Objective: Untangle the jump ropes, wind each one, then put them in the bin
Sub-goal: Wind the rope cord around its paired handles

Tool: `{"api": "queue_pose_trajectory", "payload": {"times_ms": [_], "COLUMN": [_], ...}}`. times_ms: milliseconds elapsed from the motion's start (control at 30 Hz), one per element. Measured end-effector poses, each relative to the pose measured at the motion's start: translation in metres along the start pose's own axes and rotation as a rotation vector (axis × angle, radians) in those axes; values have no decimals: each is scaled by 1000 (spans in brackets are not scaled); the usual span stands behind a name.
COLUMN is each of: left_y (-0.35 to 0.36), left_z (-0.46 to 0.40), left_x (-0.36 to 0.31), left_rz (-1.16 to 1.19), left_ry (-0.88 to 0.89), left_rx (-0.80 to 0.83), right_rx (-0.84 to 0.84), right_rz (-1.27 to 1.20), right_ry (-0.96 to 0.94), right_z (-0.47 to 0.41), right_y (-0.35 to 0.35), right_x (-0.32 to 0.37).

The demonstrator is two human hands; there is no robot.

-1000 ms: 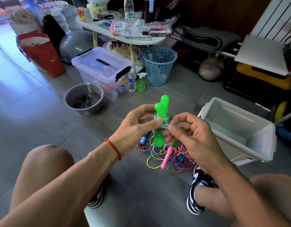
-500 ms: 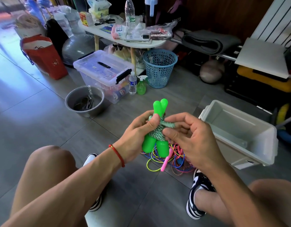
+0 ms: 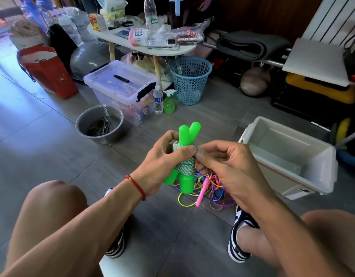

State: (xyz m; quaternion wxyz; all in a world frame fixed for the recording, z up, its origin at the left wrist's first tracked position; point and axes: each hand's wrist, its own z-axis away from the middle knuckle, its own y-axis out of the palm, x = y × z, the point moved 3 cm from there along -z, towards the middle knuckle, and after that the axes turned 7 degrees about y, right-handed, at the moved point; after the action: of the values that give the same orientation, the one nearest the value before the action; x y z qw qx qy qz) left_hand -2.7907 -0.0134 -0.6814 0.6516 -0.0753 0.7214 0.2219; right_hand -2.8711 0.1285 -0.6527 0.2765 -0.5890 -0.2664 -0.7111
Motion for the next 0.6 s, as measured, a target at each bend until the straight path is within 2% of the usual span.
{"api": "queue_pose_trajectory", "payload": {"times_ms": [100, 400, 600], "left_y": [-2, -9, -17], "left_z": [-1, -1, 5], "left_x": [-3, -13, -13], "left_rz": [-51, -117, -26], "left_ry": [47, 43, 5], "left_rx": [25, 151, 138], "right_rx": [-76, -49, -78], "right_rz": [47, 202, 540], "right_ry": [-81, -153, -344], "right_z": [-1, -2, 4], "right_y": [0, -3, 4], "right_x": [-1, 0, 6]}}
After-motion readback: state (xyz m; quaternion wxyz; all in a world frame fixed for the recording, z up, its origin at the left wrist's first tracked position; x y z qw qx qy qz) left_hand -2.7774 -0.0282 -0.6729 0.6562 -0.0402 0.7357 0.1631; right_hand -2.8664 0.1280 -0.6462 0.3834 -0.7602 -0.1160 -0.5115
